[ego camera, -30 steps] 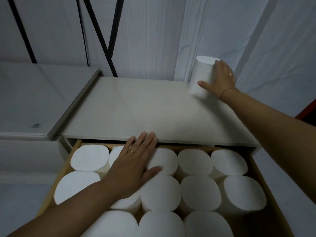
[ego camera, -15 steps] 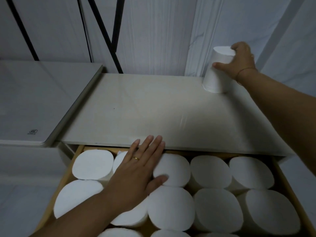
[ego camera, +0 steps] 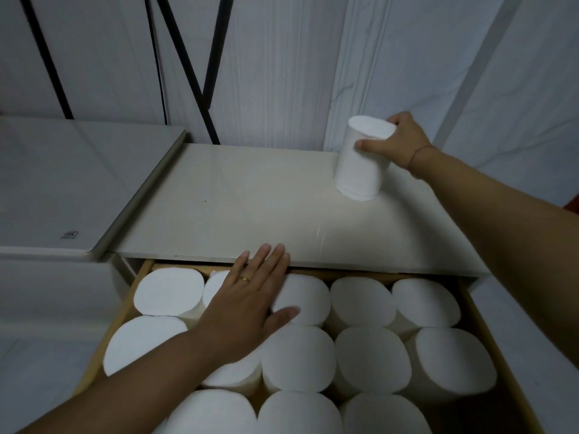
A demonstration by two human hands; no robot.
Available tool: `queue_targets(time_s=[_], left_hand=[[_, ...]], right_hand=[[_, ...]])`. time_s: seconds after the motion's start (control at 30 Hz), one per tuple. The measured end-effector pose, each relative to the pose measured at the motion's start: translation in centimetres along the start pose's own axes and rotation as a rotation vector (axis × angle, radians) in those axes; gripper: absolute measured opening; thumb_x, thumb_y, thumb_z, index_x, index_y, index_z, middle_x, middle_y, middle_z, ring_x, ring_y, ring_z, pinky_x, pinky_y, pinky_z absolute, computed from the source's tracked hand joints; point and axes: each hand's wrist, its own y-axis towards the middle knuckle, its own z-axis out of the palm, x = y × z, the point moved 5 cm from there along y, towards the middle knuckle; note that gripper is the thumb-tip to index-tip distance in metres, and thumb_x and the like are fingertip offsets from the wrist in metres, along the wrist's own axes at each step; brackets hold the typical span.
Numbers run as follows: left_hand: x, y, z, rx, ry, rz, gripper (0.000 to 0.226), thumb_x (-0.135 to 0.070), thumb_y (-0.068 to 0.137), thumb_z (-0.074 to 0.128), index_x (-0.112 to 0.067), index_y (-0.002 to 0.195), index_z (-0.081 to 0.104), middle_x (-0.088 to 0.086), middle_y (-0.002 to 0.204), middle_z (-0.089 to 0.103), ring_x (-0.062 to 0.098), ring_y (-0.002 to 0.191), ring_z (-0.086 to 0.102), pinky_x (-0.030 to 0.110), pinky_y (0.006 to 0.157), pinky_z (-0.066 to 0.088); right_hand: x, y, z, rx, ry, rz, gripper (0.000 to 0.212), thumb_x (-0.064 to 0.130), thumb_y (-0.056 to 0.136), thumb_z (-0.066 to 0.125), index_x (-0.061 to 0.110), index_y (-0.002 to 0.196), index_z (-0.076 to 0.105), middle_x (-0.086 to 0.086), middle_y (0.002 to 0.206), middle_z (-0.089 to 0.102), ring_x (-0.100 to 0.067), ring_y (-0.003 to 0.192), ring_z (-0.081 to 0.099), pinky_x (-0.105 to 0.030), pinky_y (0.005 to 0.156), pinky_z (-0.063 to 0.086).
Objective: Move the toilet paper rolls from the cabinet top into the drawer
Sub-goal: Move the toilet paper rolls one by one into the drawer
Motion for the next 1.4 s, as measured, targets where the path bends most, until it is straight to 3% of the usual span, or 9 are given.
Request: queue_targets(time_s=[0.23, 0.4, 0.53, 0.63, 0.73, 0.87, 1.03, 1.2, 1.4], left_hand=[[-3.6, -1.0, 0.6, 0.088, -0.006, 0.113, 0.079, -0.070, 0.084, -0.002, -0.025, 0.147, -0.020, -0.003, 0.155, -0.027, 0.011, 0.139, -0.033, 0.033, 0.111, -0.026], [-7.7, -2.6, 1.2, 0.156, -0.114, 0.232, 0.073, -0.065, 0.092, 0.019, -0.031, 0.145, -0.017, -0.011, 0.152, -0.028, 0.005, 0.137, -0.034, 0.029, 0.112, -0.023], [-10.0, -3.6, 0.8, 0.165, -0.221, 0.272, 0.075, -0.070, 0.087, 0.019, -0.036, 0.144, -0.016, -0.018, 0.152, -0.021, -0.001, 0.138, -0.026, 0.026, 0.114, -0.017], [-11.4, -4.2, 0.7, 0.179, -0.280, 0.290, 0.073, -0.069, 0.089, 0.025, -0.042, 0.144, -0.014, -0.026, 0.148, -0.020, -0.008, 0.136, -0.025, 0.020, 0.109, -0.020], [-12.3, -4.3, 1.7, 0.249, -0.231, 0.273, 0.074, -0.069, 0.089, 0.024, -0.039, 0.144, -0.015, -0.021, 0.150, -0.020, 0.000, 0.139, -0.024, 0.025, 0.111, -0.019], [-13.1, -3.7, 2.2, 0.268, -0.188, 0.273, 0.075, -0.069, 0.089, 0.023, -0.036, 0.143, -0.018, -0.017, 0.148, -0.026, 0.002, 0.135, -0.030, 0.025, 0.108, -0.021], [-15.6, -2.6, 2.6, 0.207, -0.106, 0.307, 0.076, -0.065, 0.091, 0.021, -0.028, 0.148, -0.013, -0.010, 0.151, -0.024, 0.008, 0.139, -0.027, 0.026, 0.109, -0.024], [-15.7, -2.6, 2.6, 0.212, -0.099, 0.331, 0.076, -0.074, 0.078, 0.001, -0.035, 0.139, -0.021, -0.012, 0.147, -0.029, 0.006, 0.134, -0.035, 0.026, 0.106, -0.028], [-15.9, -3.0, 2.7, 0.217, -0.089, 0.326, 0.075, -0.072, 0.080, 0.002, -0.034, 0.140, -0.021, -0.010, 0.151, -0.026, 0.010, 0.141, -0.026, 0.032, 0.115, -0.018]], right_hand=[[3.9, -7.8, 0.3, 0.247, -0.040, -0.134, 0.065, 0.045, 0.063, 0.080, 0.022, 0.117, 0.052, 0.002, 0.111, 0.055, -0.016, 0.096, 0.053, -0.025, 0.074, 0.042], [4.9, -15.6, -1.9, 0.335, -0.071, -0.207, 0.064, 0.048, 0.063, 0.079, 0.031, 0.116, 0.048, 0.011, 0.106, 0.053, -0.002, 0.090, 0.050, -0.016, 0.067, 0.039], [4.1, -21.3, -4.7, 0.366, -0.136, -0.244, 0.068, 0.053, 0.060, 0.078, 0.034, 0.118, 0.046, 0.013, 0.110, 0.052, -0.004, 0.093, 0.050, -0.017, 0.070, 0.043], [2.1, -25.1, -6.5, 0.415, -0.164, -0.223, 0.069, 0.057, 0.057, 0.076, 0.040, 0.116, 0.045, 0.019, 0.108, 0.052, -0.004, 0.095, 0.052, -0.021, 0.072, 0.050], [-0.3, -27.9, -8.5, 0.441, -0.159, -0.193, 0.069, 0.062, 0.054, 0.076, 0.048, 0.113, 0.043, 0.029, 0.107, 0.049, -0.002, 0.098, 0.052, -0.018, 0.070, 0.052], [-2.5, -29.9, -11.2, 0.483, -0.129, -0.167, 0.074, 0.073, 0.048, 0.070, 0.056, 0.113, 0.039, 0.037, 0.108, 0.047, 0.006, 0.101, 0.048, -0.010, 0.064, 0.050], [-3.7, -31.1, -12.5, 0.571, -0.148, -0.183, 0.073, 0.072, 0.051, 0.069, 0.057, 0.115, 0.038, 0.035, 0.110, 0.046, 0.012, 0.102, 0.045, -0.004, 0.071, 0.048], [-5.1, -31.3, -12.5, 0.613, -0.193, -0.153, 0.073, 0.071, 0.051, 0.069, 0.057, 0.114, 0.036, 0.036, 0.108, 0.044, 0.013, 0.103, 0.043, -0.012, 0.072, 0.049], [-6.3, -31.8, -11.8, 0.746, -0.231, -0.154, 0.078, 0.066, 0.055, 0.073, 0.055, 0.121, 0.033, 0.036, 0.114, 0.044, 0.012, 0.108, 0.042, -0.014, 0.079, 0.047]])
